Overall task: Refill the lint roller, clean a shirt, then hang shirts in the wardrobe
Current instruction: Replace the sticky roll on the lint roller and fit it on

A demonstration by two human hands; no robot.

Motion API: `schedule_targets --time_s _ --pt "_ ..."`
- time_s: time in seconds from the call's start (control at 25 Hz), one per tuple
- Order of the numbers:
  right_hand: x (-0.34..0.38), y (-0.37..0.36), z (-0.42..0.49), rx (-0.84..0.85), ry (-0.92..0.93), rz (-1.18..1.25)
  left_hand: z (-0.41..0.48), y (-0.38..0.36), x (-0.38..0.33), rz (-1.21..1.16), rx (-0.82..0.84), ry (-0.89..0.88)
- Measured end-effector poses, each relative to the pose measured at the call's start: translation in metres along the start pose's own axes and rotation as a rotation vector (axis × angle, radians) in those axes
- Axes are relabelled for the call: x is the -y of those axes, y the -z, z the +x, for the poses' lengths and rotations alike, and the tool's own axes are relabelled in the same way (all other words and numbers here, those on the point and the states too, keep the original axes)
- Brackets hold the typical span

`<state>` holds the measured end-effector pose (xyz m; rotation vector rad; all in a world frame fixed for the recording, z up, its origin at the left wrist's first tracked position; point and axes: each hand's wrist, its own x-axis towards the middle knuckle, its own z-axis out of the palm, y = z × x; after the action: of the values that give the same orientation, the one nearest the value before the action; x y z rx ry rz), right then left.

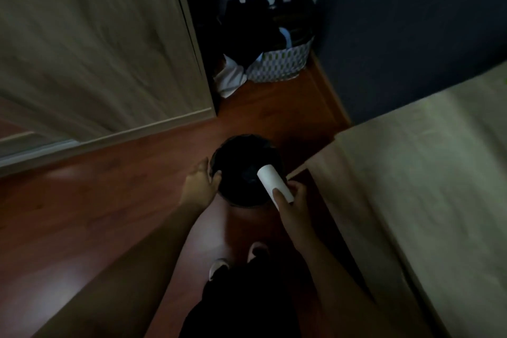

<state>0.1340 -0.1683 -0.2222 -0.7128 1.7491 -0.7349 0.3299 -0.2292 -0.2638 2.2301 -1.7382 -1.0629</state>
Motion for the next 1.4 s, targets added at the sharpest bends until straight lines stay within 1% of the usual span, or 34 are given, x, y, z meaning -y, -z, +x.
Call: schedule_targets --time_s 0.12,0.24,0.36,0.44,0.52,0.6,0.68,0.76,0.84,0.88,0.96,1.12,1.24,1.4 --pt "-0.046 -0.033 0.069 0.051 -0.072 -0.059 0.072 -0.049 0.037 0.018 0.021 0.018" --pt "-0.091 -0.063 0.134 0.077 -0.095 -0.123 0.133 -0.101 0.066 0.017 0.022 0.053" --pt "-0.140 -0.094 0.193 0.091 -0.104 -0.192 0.185 -0.161 0.096 0.039 0.015 0.145" --pt "-0.160 -0.109 0.219 0.117 -0.093 -0.232 0.202 -0.187 0.108 0.028 -0.012 0.197" --pt "-0.174 -0.122 0.243 0.158 -0.082 -0.247 0.215 -0.202 0.119 0.049 -0.107 0.199" --pt "-0.183 -0.132 0.261 0.220 -0.142 -0.232 0.217 -0.207 0.125 0.136 -0.158 0.159" --pt "-0.191 -0.136 0.269 0.256 -0.213 -0.249 0.215 -0.208 0.126 0.140 -0.152 0.146" --pt "-0.189 -0.136 0.261 0.266 -0.248 -0.291 0.212 -0.201 0.125 0.073 -0.097 0.136" --pt "-0.175 -0.129 0.242 0.252 -0.204 -0.326 0.209 -0.188 0.123 0.013 0.026 0.157" --pt "-0.165 -0.124 0.232 0.236 -0.173 -0.346 0.204 -0.177 0.121 0.027 0.083 0.170" --pt "-0.131 -0.110 0.210 0.211 -0.131 -0.380 0.186 -0.142 0.108 0.053 0.109 0.161" --pt "-0.029 -0.084 0.135 0.185 0.008 -0.412 0.120 -0.041 0.045 0.021 -0.013 0.014" --pt "0.050 -0.064 0.067 0.159 0.123 -0.417 0.061 0.032 -0.018 -0.037 -0.079 -0.043" --pt "0.131 -0.006 -0.048 0.105 0.260 -0.341 -0.048 0.109 -0.106 -0.184 -0.123 -0.158"
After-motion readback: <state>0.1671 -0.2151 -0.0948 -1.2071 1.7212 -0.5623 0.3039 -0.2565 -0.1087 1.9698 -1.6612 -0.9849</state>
